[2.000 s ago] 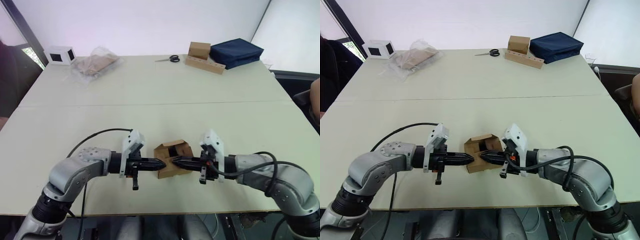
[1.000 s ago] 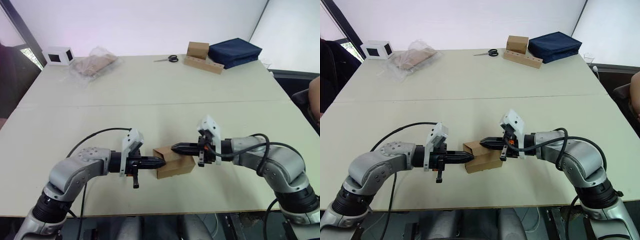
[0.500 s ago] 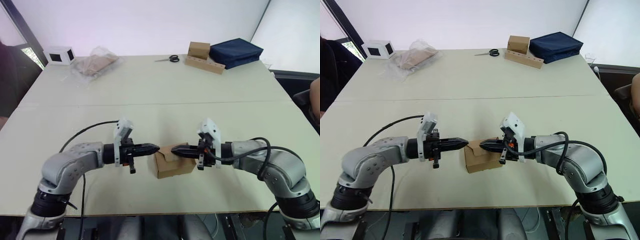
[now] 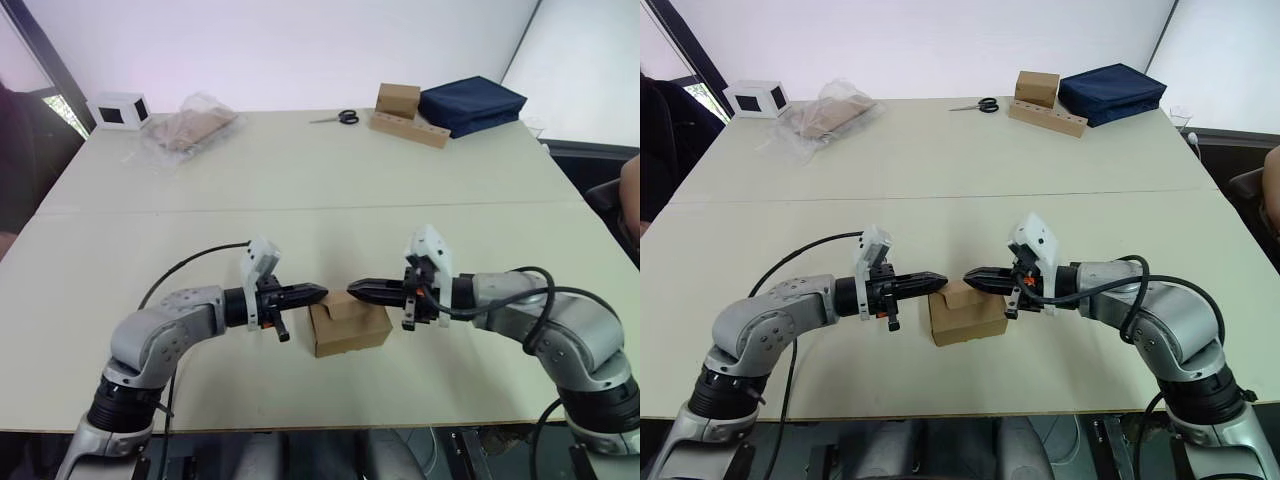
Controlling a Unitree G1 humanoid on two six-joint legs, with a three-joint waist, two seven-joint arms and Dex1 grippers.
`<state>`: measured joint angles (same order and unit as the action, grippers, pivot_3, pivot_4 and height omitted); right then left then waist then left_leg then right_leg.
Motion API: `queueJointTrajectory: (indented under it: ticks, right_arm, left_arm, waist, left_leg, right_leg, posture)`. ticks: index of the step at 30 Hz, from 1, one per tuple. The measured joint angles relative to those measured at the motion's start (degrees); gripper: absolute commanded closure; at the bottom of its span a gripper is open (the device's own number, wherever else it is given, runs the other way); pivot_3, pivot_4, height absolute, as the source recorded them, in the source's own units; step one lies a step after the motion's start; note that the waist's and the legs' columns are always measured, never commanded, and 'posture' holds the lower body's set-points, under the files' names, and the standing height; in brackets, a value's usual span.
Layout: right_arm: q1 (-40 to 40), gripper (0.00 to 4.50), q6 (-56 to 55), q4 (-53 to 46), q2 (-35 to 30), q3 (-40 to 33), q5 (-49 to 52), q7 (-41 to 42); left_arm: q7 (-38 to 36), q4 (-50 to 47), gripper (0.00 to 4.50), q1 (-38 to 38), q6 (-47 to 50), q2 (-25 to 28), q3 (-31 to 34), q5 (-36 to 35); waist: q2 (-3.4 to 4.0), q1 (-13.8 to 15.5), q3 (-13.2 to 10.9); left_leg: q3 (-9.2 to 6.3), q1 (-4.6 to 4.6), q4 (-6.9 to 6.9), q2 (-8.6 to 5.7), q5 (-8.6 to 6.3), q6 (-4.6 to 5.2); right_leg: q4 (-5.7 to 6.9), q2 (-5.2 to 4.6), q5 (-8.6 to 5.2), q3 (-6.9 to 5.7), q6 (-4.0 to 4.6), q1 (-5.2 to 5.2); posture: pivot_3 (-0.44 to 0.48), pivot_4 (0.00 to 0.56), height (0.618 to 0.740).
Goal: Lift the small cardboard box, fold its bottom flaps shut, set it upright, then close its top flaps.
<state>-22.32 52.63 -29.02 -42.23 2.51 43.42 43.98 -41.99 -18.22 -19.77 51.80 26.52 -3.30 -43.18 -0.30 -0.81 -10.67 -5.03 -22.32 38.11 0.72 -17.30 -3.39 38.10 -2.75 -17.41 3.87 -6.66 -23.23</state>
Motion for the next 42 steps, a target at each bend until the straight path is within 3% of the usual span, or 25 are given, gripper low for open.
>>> queueJointTrajectory:
  ticks: [1,5,20,42]
  right_arm:
    - [0.0,2.65,-0.3,-0.1,-0.9,0.0,-0.3,0.5]
    - [-0.1,2.65,-1.8,-0.3,-4.0,1.3,-2.7,3.1]
    - [0.0,2.65,-8.8,-0.8,-4.0,7.8,-13.6,5.4]
    - [0.9,2.65,-14.8,-1.0,-4.3,9.5,-20.7,7.8]
  left_arm:
    - [0.1,0.1,4.5,0.0,0.0,-0.2,0.0,0.0]
    - [0.2,0.1,4.5,0.0,0.0,-0.3,0.1,0.0]
    - [0.4,0.3,4.5,0.2,0.2,-0.6,0.1,-0.3]
    - [4.7,-0.3,4.5,-0.6,5.4,-3.1,1.9,-3.9]
  waist:
    - [0.0,0.0,0.0]
    - [0.0,0.0,0.0]
    - [0.0,0.0,0.0]
    - [0.0,0.0,0.0]
  left_leg:
    - [0.0,0.0,0.0,0.0,0.0,0.0]
    - [0.0,0.0,0.0,0.0,0.0,0.0]
    - [0.0,0.0,0.0,0.0,0.01,-0.01]
    - [-0.02,0.0,0.0,0.0,0.01,-0.02]
  right_leg:
    - [0.0,0.0,0.0,0.0,0.0,0.0]
    - [0.0,0.01,0.0,0.0,0.0,0.0]
    - [0.0,0.0,0.0,0.0,0.0,0.0]
    - [0.0,0.0,0.0,0.0,0.0,0.0]
  posture:
    - [0.0,0.15,0.74]
    - [0.0,0.15,0.74]
    - [0.0,0.15,0.74]
    - [0.0,0.15,0.74]
